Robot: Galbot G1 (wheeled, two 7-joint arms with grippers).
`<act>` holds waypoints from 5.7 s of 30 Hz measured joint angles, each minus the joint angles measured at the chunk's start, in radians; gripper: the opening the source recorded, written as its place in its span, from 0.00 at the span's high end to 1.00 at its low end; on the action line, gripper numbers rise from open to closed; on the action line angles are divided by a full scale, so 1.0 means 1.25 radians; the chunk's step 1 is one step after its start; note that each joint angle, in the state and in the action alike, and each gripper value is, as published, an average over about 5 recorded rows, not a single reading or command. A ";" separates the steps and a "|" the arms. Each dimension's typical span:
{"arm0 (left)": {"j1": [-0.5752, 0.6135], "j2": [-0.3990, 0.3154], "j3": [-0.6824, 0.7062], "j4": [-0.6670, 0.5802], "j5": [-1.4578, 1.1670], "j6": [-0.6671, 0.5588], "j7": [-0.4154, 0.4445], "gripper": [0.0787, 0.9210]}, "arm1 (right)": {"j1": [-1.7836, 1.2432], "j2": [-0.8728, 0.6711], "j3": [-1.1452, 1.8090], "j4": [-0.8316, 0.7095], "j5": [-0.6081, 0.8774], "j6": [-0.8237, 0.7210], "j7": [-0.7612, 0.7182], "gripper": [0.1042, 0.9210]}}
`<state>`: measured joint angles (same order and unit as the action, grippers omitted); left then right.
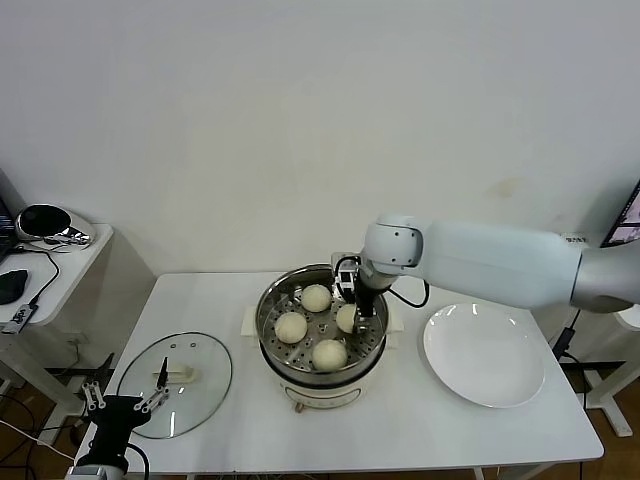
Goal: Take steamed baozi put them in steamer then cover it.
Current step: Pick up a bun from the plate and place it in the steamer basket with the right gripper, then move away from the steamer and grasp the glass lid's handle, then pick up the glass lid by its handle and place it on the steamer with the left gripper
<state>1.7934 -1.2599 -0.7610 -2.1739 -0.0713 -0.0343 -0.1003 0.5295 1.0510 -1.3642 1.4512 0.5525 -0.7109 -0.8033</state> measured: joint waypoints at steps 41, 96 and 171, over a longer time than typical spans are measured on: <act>0.003 -0.018 0.006 0.045 0.035 -0.021 -0.042 0.12 | -0.821 -0.290 0.956 0.286 -0.112 0.454 0.421 0.12; -0.303 0.124 0.108 0.531 1.104 -0.068 -0.156 0.12 | -1.681 0.215 1.942 0.361 -0.301 0.698 0.541 0.12; -0.625 0.284 0.548 0.112 0.761 0.496 0.128 0.93 | -1.683 0.301 1.855 0.404 -0.443 0.741 0.562 0.12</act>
<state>1.0125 -0.9044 -0.0754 -2.0345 0.8803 0.5853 0.0599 -1.5744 1.4273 0.9543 1.9558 -0.0011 0.2157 -0.1007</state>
